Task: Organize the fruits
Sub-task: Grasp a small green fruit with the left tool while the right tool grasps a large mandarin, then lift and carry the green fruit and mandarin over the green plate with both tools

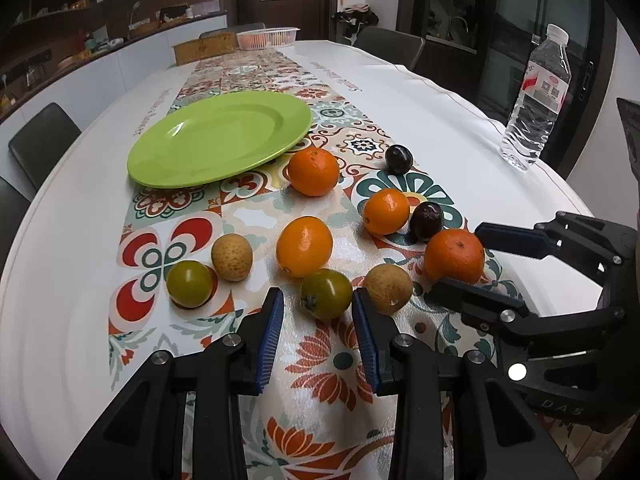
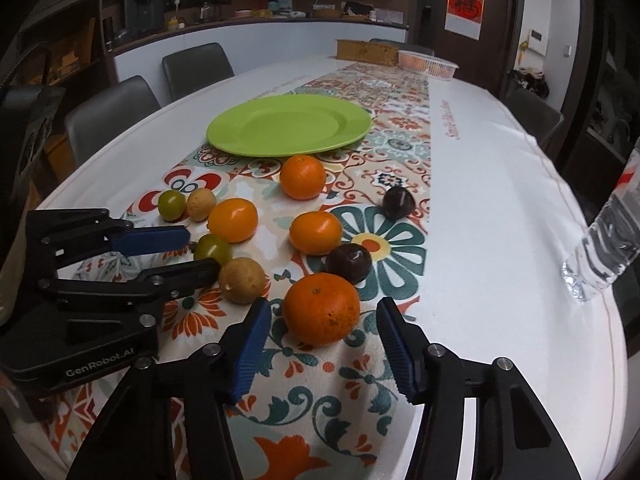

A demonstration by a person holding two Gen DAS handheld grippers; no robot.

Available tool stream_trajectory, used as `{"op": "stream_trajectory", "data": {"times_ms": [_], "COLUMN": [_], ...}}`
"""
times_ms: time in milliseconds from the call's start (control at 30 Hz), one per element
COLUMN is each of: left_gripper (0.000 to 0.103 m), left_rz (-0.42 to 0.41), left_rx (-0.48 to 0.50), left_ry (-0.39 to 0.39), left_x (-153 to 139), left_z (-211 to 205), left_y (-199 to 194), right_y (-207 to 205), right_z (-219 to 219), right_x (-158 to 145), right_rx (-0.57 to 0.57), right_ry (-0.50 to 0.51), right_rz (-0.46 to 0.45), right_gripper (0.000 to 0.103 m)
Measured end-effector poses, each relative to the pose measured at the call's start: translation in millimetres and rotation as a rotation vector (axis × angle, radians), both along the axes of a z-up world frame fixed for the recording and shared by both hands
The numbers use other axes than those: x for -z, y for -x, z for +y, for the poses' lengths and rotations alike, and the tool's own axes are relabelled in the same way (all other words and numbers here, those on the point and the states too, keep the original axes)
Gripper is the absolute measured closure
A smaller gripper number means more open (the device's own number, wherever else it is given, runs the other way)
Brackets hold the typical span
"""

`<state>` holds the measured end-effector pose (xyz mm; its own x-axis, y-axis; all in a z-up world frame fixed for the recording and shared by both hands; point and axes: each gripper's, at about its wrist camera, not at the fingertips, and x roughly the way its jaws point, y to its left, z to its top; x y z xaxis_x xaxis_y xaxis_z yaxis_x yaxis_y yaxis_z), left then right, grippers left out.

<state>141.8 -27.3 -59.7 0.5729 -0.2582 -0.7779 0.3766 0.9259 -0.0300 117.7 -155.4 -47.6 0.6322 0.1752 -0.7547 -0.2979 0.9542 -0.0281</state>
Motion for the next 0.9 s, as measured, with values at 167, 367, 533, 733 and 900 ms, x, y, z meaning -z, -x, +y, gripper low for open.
{"op": "stream_trajectory", "data": {"times_ms": [167,367,533,733,900], "left_gripper": [0.075,0.076,0.076,0.076,0.076], "left_rz": [0.025,0.025,0.01,-0.026,-0.06], "left_rx": [-0.013,-0.023,-0.044,-0.067,-0.091], "left_ry": [0.027,0.035,0.045,0.054,0.065], "left_x": [3.4,2.9,-4.2,-19.7,-38.3], "left_z": [-0.1,0.3,5.0,10.6,15.8], "left_y": [-4.3,-0.7,9.4,23.9,34.2], "right_y": [-4.9,-4.2,-0.9,7.7,13.5], "right_z": [1.9,0.9,0.2,-3.5,-2.3], "right_x": [6.1,8.8,8.6,-3.2,-23.0], "right_rx": [0.0,-0.006,-0.011,0.001,-0.015], "right_ry": [-0.003,0.001,-0.005,-0.05,-0.069], "right_rz": [0.027,0.033,0.018,-0.003,-0.046], "right_gripper": [0.055,0.06,0.061,0.061,0.061]}}
